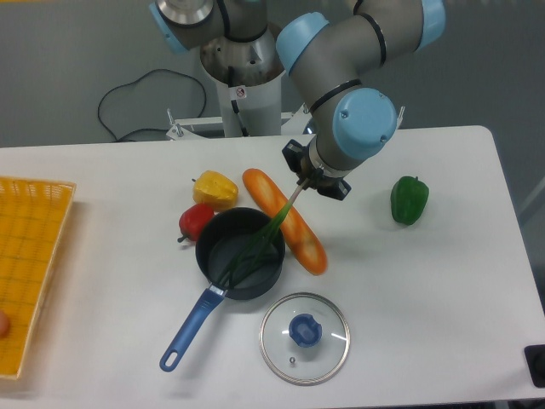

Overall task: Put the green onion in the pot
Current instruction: 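Open the gripper to release the onion and lift away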

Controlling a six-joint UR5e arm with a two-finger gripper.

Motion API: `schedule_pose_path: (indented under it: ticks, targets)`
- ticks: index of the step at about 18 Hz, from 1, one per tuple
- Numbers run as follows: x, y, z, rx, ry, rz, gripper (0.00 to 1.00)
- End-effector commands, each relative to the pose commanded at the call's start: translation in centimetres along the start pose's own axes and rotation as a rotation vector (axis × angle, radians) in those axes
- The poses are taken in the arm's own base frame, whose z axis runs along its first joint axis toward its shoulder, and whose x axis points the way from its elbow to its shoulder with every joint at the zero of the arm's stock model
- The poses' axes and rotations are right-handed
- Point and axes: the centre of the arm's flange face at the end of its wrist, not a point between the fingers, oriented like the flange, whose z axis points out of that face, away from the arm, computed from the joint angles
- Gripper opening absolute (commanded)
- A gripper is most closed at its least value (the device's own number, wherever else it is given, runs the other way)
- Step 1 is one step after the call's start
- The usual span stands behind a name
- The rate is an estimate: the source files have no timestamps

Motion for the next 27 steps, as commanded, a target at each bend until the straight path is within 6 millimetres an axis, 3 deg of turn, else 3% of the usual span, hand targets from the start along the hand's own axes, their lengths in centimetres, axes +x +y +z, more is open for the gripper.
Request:
schedule_pose_path:
  ticks: [4, 8, 9, 12, 14, 15, 22, 27]
  targets:
    - [0.0, -0.1, 0.0, -0.002, -0.001, -0.002, 0.31]
    - [-0.1, -0.1, 0.1, -0.004, 0.000, -0.003, 0.48]
    - [-0.2, -0.1, 0.2, -0.005, 0.002, -0.003, 0.56]
    - [-0.2, -0.1, 0.2, -0.005, 0.002, -0.002, 0.63]
    - [-0.3, -0.2, -0.1, -0.002, -0.006, 0.002, 0.92]
    - [-0.3, -0.2, -0.4, 0.001, -0.011, -0.001, 1.00]
    - [-0.7, -0.1, -5.8, 0.112, -0.280, 0.008, 1.00]
    - [-0.8, 0.9, -6.8, 0.124, -0.306, 0.000, 1.00]
